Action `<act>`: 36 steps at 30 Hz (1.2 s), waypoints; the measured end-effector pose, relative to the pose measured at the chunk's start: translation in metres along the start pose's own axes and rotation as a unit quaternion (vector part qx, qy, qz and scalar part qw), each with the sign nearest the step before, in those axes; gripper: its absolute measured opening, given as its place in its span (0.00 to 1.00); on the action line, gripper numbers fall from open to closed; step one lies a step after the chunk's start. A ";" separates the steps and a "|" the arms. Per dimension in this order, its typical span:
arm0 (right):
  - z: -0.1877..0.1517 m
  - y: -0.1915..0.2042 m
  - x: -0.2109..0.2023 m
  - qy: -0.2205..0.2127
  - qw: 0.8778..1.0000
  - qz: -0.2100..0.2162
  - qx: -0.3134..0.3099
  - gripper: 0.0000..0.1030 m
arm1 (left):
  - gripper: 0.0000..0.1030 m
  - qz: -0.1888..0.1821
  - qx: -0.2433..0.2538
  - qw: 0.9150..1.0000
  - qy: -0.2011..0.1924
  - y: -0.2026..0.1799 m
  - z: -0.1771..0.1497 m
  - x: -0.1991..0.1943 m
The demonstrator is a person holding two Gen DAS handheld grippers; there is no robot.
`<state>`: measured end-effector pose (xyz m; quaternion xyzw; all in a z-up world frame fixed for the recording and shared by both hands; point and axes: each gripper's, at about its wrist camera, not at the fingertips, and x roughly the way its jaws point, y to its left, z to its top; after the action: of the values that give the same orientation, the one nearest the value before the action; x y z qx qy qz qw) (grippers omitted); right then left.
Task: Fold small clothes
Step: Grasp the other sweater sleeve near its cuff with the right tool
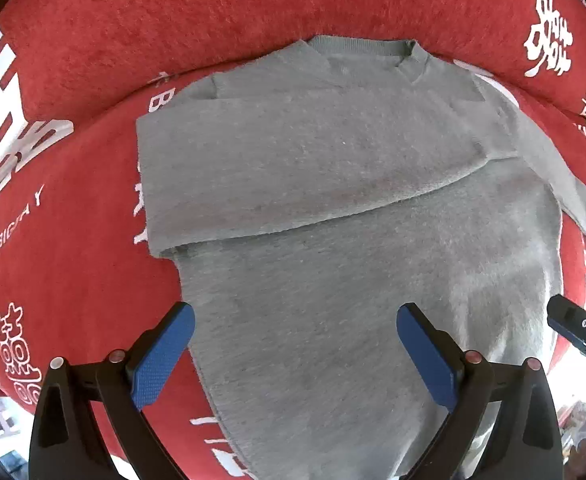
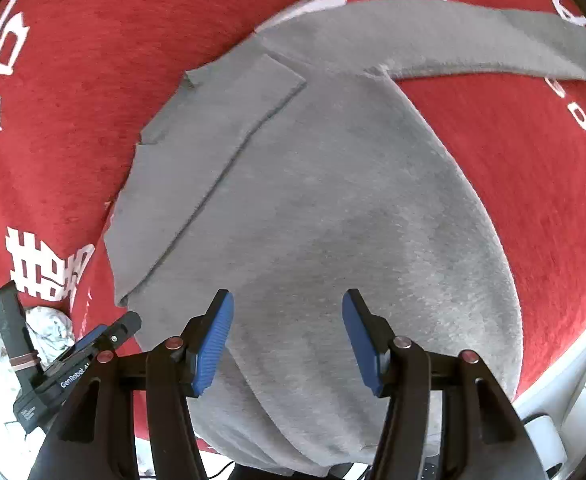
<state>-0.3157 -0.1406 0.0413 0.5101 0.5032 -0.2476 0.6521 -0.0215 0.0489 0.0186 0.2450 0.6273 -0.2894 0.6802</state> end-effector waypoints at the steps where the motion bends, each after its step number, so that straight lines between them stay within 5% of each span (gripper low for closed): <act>1: 0.002 -0.002 0.002 0.003 1.000 0.002 0.002 0.59 | 0.98 0.000 -0.002 1.000 0.004 -0.002 0.001 0.002; 14: 0.075 -0.069 -0.014 0.015 1.000 0.019 0.011 0.59 | 0.98 0.008 -0.015 0.999 0.043 -0.088 0.030 0.028; 22: 0.120 -0.155 -0.038 -0.015 0.995 0.041 0.090 0.59 | 0.98 -0.001 0.014 0.998 0.056 -0.173 0.055 0.044; 29: 0.139 -0.251 -0.060 -0.082 0.971 0.054 0.218 0.60 | 0.98 -0.007 0.036 0.998 0.053 -0.219 0.070 0.049; 36: 0.145 -0.321 -0.062 -0.118 0.928 0.096 0.340 0.61 | 0.98 -0.003 0.038 0.997 0.062 -0.239 0.073 0.054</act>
<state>-0.5489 -0.4001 -0.0400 0.7143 0.2570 -0.3983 0.5149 -0.1344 -0.1768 -0.0217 0.2861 0.6577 -0.2990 0.6294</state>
